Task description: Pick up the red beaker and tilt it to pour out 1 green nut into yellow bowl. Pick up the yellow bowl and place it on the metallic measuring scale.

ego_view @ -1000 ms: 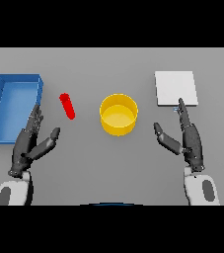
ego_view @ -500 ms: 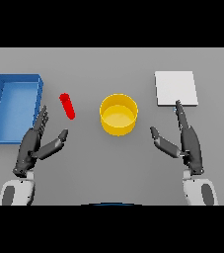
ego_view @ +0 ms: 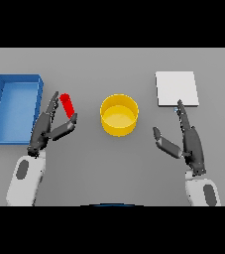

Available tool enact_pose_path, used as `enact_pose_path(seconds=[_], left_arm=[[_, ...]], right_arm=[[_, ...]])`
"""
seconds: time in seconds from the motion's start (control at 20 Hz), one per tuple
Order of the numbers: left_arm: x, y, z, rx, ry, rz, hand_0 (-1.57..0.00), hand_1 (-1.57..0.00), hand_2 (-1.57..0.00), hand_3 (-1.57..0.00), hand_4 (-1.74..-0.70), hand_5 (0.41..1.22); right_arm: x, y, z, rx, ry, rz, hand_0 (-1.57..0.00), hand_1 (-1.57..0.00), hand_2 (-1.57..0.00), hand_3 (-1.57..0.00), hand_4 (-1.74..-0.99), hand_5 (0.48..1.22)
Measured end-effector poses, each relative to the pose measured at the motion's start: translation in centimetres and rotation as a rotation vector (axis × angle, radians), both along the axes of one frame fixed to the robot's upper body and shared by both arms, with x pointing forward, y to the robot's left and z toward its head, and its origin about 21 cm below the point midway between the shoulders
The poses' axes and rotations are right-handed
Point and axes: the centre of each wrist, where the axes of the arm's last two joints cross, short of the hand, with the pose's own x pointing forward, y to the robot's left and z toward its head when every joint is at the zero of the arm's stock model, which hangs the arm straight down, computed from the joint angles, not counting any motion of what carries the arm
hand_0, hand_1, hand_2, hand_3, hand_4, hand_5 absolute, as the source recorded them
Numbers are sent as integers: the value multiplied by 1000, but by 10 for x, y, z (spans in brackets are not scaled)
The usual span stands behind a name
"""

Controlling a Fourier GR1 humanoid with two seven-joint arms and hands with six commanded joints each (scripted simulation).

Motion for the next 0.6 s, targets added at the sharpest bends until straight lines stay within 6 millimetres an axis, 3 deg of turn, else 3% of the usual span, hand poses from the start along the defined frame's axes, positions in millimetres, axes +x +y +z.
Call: enact_pose_path(seconds=[0.6], left_arm=[[45,-9,-4,31,26,-17,1,1,1,1,-1289,683]], right_arm=[[-2,-4,1,6,-8,2,1,1,1,1,-1268,641]])
